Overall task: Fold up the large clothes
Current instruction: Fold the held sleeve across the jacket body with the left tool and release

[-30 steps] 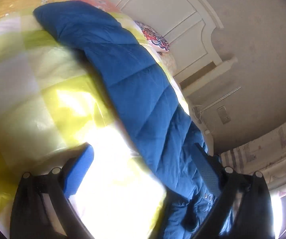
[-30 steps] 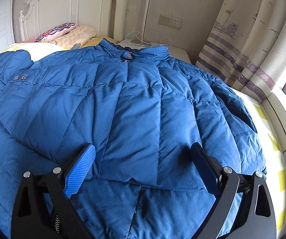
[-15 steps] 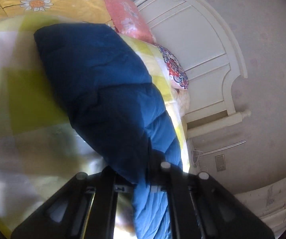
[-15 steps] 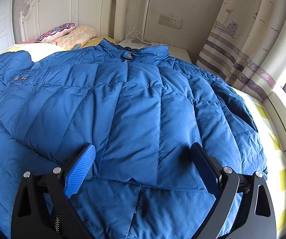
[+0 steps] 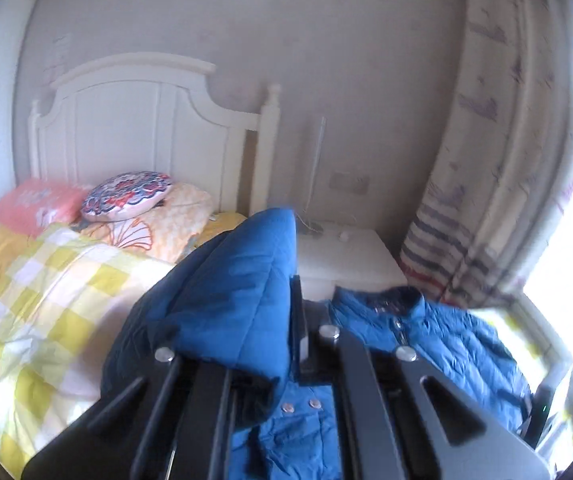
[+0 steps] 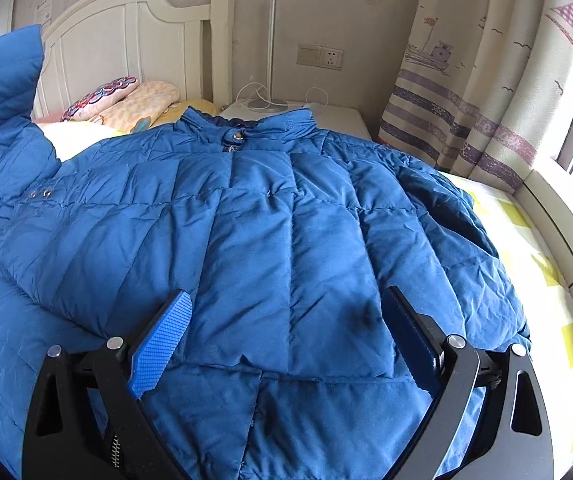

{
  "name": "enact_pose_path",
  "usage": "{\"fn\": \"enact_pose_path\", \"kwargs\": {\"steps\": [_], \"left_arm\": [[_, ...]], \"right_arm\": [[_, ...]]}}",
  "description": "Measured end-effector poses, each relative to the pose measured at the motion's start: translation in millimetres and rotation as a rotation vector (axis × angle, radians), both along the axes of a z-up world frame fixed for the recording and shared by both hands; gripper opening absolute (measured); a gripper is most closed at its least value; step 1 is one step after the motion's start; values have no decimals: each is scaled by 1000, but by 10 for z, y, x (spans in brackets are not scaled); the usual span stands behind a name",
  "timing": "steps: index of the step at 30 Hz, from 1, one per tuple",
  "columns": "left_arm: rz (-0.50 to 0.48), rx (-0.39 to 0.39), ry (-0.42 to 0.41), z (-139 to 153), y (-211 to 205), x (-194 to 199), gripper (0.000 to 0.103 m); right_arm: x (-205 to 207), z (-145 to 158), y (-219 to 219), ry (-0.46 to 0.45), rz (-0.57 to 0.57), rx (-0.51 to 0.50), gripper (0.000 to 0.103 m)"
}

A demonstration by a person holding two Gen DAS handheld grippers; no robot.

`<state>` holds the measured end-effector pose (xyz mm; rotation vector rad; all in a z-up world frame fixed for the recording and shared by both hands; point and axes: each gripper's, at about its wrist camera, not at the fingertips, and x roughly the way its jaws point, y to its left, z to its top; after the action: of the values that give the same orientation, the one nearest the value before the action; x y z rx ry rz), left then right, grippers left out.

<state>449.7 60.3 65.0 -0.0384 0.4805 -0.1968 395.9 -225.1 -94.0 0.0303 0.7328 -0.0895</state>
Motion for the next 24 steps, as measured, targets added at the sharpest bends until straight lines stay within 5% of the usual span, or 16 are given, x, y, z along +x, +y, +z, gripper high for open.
{"fn": "enact_pose_path", "kwargs": {"steps": [6, 10, 13, 15, 16, 17, 24], "left_arm": [[-210, 402, 197, -1181, -1416, -233, 5], [-236, 546, 237, -1777, -1563, -324, 11], [-255, 532, 227, -1749, -1509, -364, 26], [-243, 487, 219, -1663, -1416, -474, 48], [-223, 479, 195, -1594, -1386, -527, 71], [-213, 475, 159, -1533, -1368, -601, 81], [-77, 432, 122, -1397, -1121, -941, 82]], "right_arm": [[-107, 26, -332, -64, -88, 169, 91], [-103, 17, -389, -67, -80, 208, 91], [-98, 16, -432, -70, -80, 232, 91], [-106, 13, -444, -74, -82, 244, 91], [-110, 14, -446, -76, -83, 249, 91], [-114, 16, -448, -79, -82, 254, 91], [-113, 18, -448, -77, -72, 249, 91]]}}
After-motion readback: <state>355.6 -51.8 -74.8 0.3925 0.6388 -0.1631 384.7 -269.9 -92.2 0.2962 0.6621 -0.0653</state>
